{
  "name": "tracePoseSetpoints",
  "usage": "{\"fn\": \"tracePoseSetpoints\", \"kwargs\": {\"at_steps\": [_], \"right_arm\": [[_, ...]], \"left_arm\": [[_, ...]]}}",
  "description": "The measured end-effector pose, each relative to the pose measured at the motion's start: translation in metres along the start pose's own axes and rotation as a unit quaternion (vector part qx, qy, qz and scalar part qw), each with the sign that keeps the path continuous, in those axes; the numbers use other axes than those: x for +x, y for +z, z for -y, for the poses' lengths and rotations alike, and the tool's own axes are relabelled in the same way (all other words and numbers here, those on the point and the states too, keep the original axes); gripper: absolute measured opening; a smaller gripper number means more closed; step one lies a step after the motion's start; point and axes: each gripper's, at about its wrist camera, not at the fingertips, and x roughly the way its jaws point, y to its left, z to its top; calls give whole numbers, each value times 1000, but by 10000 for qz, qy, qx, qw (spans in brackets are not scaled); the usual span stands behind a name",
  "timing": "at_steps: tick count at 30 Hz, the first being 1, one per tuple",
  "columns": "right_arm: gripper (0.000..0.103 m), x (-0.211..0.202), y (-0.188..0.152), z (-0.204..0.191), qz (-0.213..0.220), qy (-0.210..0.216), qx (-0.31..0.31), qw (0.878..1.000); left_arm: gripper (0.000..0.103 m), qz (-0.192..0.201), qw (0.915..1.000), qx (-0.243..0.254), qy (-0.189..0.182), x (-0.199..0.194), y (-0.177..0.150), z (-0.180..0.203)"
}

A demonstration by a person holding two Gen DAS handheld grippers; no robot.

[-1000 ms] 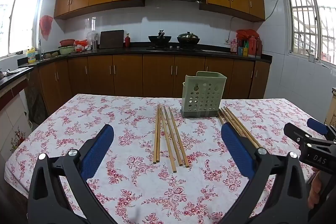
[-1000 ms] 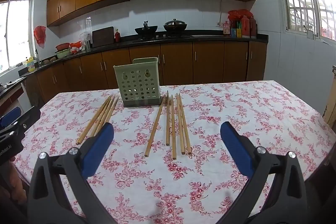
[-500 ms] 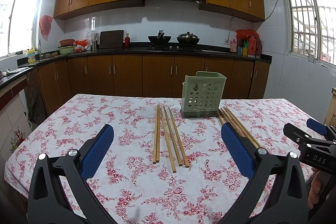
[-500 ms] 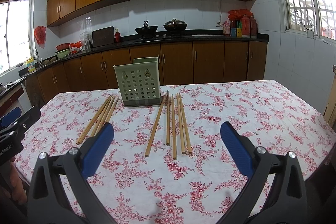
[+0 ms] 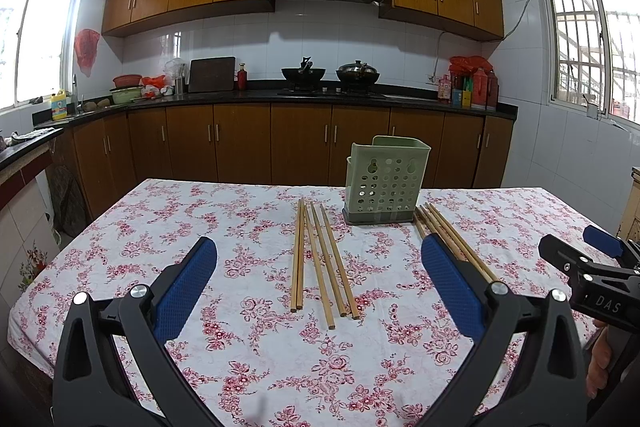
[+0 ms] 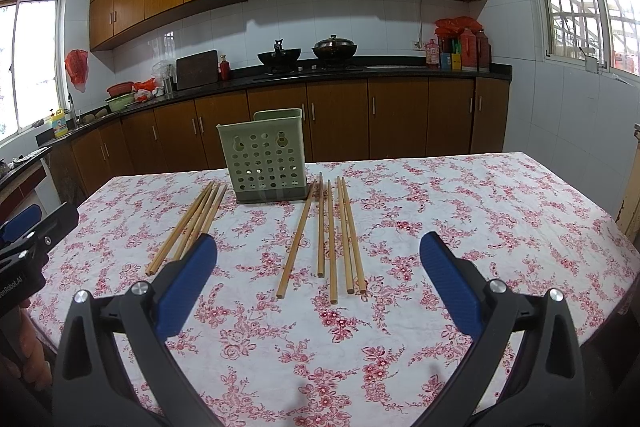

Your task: Organize utensils

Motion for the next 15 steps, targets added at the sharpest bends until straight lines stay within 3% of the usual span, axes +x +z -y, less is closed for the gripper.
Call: {"fn": "tracePoseSetpoints", "kwargs": {"at_steps": [15], "right_arm": [[99,2,1,-1,-14,3,-2,10000]], "left_arm": [[101,-5,10000,1,-1,2,-2,2]]}}
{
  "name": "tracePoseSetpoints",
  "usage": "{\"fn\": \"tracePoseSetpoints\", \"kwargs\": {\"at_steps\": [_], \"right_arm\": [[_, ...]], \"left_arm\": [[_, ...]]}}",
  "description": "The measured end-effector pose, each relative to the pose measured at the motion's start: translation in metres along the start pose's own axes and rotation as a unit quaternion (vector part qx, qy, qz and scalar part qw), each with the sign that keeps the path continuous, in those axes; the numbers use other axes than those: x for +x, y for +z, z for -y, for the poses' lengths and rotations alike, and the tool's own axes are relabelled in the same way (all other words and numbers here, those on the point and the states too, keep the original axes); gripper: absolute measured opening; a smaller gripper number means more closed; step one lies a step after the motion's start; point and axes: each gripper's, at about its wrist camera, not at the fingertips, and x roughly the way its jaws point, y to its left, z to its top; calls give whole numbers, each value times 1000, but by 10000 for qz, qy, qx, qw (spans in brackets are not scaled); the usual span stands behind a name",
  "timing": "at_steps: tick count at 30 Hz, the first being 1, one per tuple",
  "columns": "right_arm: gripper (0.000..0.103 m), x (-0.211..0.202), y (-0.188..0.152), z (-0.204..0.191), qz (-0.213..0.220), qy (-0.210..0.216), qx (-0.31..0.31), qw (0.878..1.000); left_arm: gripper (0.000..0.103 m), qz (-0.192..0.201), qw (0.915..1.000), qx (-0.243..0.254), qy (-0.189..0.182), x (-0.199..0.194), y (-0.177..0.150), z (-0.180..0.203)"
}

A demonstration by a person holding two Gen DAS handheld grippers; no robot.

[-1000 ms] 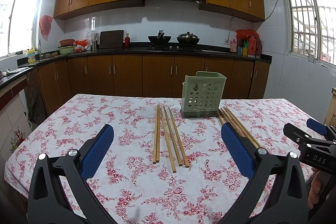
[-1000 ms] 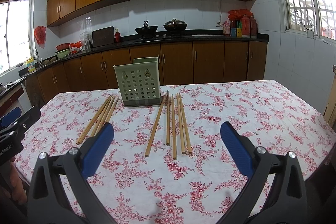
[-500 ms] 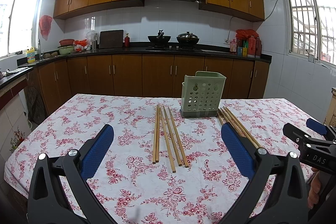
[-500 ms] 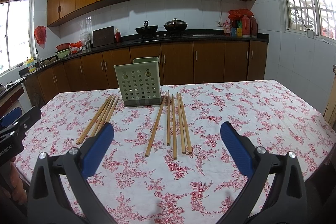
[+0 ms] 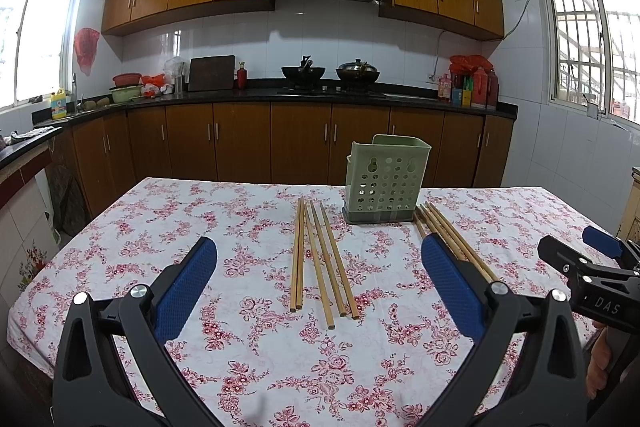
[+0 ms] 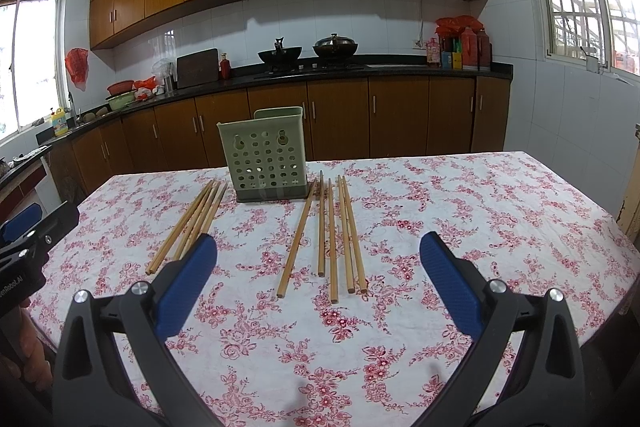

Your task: Organize utensils

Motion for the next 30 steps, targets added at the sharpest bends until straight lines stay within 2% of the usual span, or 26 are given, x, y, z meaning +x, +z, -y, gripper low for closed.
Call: {"fn": "tracePoseSetpoints", "kwargs": {"at_steps": [30], "right_arm": [[99,0,-1,0,-23,-11,10,10000]], "left_arm": [[101,-34,10000,-21,2,-2,1,-5]]}}
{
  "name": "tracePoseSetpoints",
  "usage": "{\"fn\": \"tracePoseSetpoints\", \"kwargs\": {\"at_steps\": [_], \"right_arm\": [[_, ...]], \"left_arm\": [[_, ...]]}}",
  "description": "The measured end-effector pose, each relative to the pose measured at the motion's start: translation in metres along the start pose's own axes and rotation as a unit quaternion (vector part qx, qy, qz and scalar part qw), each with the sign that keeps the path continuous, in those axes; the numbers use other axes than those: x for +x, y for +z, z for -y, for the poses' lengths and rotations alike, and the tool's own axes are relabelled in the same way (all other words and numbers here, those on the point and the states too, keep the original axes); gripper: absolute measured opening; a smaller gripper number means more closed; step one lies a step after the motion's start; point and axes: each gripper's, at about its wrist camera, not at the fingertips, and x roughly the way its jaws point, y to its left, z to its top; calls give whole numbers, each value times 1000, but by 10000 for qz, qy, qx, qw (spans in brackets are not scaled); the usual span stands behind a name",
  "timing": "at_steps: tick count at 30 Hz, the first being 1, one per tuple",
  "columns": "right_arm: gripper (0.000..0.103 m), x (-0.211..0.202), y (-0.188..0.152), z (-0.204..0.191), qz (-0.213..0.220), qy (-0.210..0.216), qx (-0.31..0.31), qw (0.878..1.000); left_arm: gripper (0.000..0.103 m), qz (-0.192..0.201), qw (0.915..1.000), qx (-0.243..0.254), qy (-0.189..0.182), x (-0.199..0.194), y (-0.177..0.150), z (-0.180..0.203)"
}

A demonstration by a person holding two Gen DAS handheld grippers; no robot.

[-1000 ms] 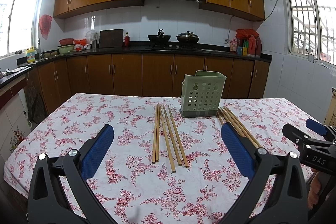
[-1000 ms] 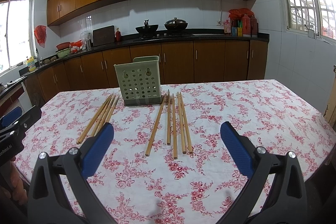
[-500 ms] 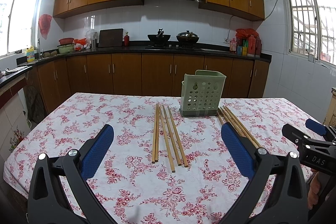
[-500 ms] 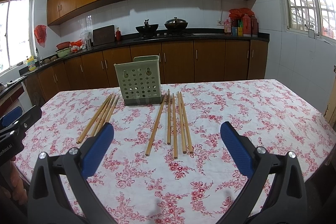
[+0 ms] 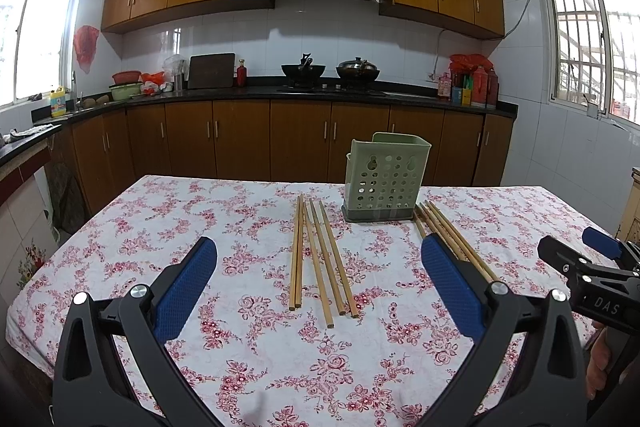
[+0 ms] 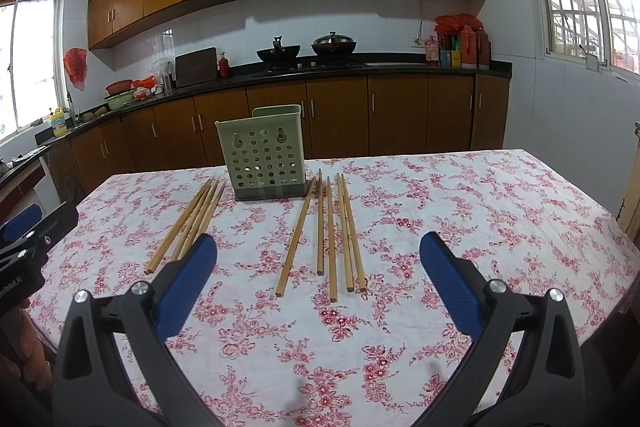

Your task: Organize utensils

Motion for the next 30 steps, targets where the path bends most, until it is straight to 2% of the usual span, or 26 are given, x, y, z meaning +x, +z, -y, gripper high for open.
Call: {"fn": "tracePoseSetpoints", "kwargs": {"at_steps": [5,8,10,12,13,15,18,20,26,28,30], "right_arm": [[99,16,-2,11,-248,-114,186,9995],[99,37,-5,27,-529,-279,394,9974],[91,51,-3,36,-733,-366,521,9953],[72,69,0,44,-1026,-440,588,9920],[67,81,0,48,-1220,-465,641,9894],[48,104,0,56,-1587,-431,793,9832],[31,131,-2,63,-1979,-295,946,9752],[27,148,-3,60,-2163,-185,946,9716],[21,180,-4,48,-2385,-217,649,9687],[17,188,-6,49,-2506,-264,599,9659],[11,190,-8,49,-2465,-298,564,9670]], "left_arm": [[101,-235,9996,-137,57,11,-3,-5],[101,-782,9960,-351,250,35,-6,-20],[101,-1136,9914,-555,331,48,-8,-33],[101,-1535,9840,-791,444,63,-12,-46],[101,-1717,9798,-895,492,69,-14,-50],[101,-2077,9704,-1131,490,81,-21,-61],[101,-2307,9630,-1332,407,91,-28,-69],[101,-2363,9617,-1334,382,95,-29,-71],[100,-2478,9604,-1239,301,113,-24,-77],[93,-2474,9612,-1194,261,120,-23,-78],[79,-2516,9615,-1084,223,128,-22,-78]]}}
